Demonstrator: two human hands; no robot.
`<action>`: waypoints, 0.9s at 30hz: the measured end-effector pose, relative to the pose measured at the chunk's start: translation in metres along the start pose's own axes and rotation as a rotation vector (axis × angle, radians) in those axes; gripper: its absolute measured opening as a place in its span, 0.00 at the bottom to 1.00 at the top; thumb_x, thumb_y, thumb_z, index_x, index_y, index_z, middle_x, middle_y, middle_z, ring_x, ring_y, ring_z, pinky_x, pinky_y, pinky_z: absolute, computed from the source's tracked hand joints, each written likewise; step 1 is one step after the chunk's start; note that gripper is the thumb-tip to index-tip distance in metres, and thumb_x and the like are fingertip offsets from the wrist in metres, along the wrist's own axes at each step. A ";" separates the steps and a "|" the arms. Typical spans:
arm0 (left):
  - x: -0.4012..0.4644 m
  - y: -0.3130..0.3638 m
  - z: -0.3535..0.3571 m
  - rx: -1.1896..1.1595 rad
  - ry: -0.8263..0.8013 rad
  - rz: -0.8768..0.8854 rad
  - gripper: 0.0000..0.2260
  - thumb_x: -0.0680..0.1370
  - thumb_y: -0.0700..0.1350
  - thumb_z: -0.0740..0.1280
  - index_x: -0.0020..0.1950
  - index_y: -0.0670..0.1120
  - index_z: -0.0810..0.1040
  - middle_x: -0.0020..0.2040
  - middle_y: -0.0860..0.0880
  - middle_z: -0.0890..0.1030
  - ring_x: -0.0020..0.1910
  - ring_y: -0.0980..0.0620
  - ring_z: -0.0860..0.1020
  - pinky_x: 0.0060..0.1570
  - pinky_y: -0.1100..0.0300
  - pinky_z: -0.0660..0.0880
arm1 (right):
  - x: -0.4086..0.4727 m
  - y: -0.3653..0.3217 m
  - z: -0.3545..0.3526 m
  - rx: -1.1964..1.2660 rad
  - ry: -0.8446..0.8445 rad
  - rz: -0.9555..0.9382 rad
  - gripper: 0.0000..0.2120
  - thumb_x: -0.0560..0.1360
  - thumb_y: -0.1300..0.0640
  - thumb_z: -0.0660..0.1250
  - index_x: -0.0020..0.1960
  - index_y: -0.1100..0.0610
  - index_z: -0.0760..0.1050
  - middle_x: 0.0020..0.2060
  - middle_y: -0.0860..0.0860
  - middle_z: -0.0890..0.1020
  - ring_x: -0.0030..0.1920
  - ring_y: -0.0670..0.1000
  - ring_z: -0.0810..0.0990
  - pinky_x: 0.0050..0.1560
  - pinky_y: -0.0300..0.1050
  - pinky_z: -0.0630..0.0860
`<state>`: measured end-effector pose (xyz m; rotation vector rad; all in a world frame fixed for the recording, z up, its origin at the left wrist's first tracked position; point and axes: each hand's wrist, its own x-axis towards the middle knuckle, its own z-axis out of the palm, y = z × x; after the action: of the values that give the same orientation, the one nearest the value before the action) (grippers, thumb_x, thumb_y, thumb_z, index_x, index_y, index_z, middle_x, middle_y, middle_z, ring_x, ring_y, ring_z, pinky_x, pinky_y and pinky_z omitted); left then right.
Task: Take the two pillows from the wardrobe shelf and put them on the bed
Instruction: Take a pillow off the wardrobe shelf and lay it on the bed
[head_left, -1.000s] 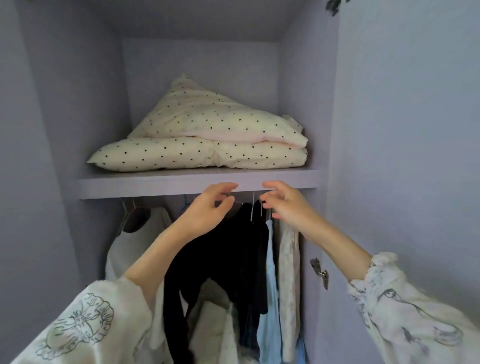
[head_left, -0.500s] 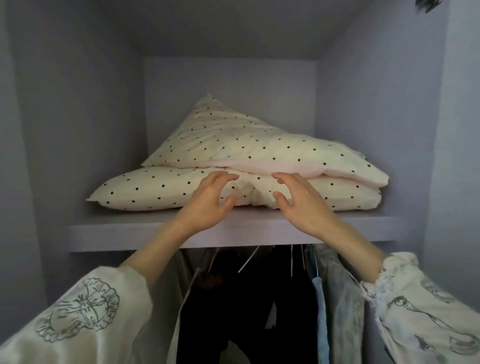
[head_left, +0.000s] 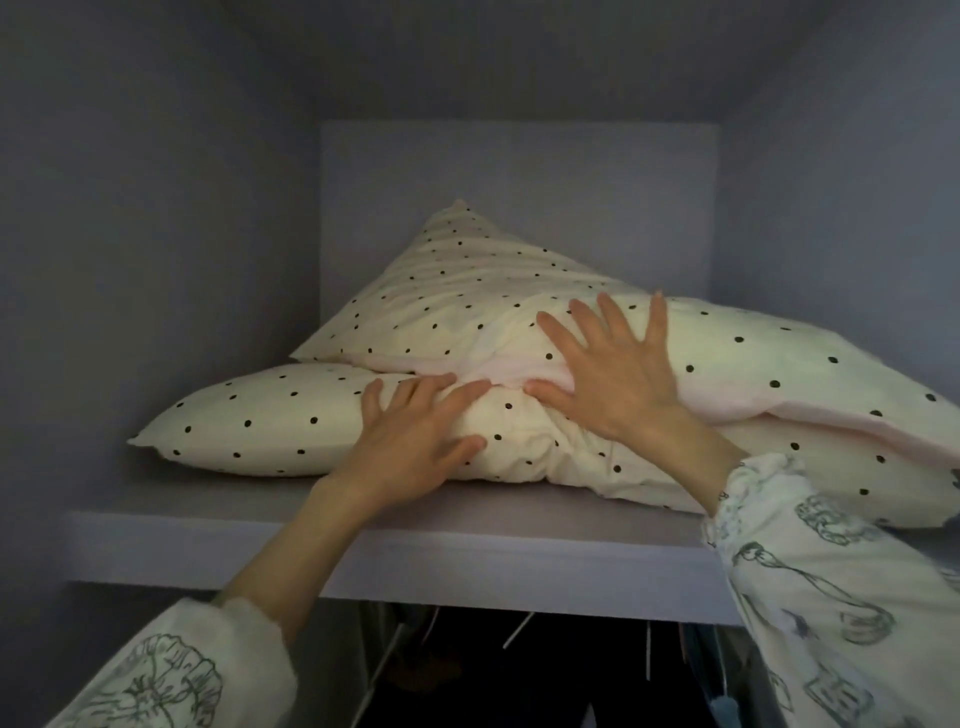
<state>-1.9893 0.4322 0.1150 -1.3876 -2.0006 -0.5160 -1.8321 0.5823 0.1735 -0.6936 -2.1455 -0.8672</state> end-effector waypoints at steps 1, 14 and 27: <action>0.001 -0.001 0.000 -0.007 0.005 0.006 0.25 0.75 0.62 0.55 0.72 0.66 0.53 0.74 0.52 0.59 0.72 0.52 0.56 0.68 0.42 0.41 | 0.008 0.001 0.001 -0.023 -0.002 0.005 0.39 0.69 0.27 0.44 0.75 0.45 0.47 0.74 0.52 0.59 0.74 0.56 0.53 0.66 0.72 0.40; -0.002 -0.001 -0.005 -0.118 -0.052 -0.014 0.26 0.74 0.64 0.58 0.71 0.68 0.54 0.75 0.52 0.54 0.73 0.51 0.51 0.69 0.43 0.41 | 0.025 -0.002 0.007 -0.075 0.070 -0.099 0.18 0.76 0.53 0.61 0.65 0.50 0.66 0.57 0.51 0.76 0.53 0.59 0.76 0.53 0.55 0.67; 0.004 0.018 -0.011 -0.010 0.474 -0.142 0.52 0.61 0.60 0.75 0.76 0.55 0.45 0.76 0.38 0.46 0.73 0.39 0.40 0.62 0.27 0.41 | -0.031 0.022 -0.046 0.123 0.600 -0.065 0.19 0.65 0.64 0.59 0.52 0.57 0.80 0.46 0.53 0.84 0.43 0.57 0.81 0.44 0.51 0.74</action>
<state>-1.9703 0.4342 0.1251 -1.0133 -1.7105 -0.8338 -1.7798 0.5551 0.1817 -0.2526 -1.6664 -0.8384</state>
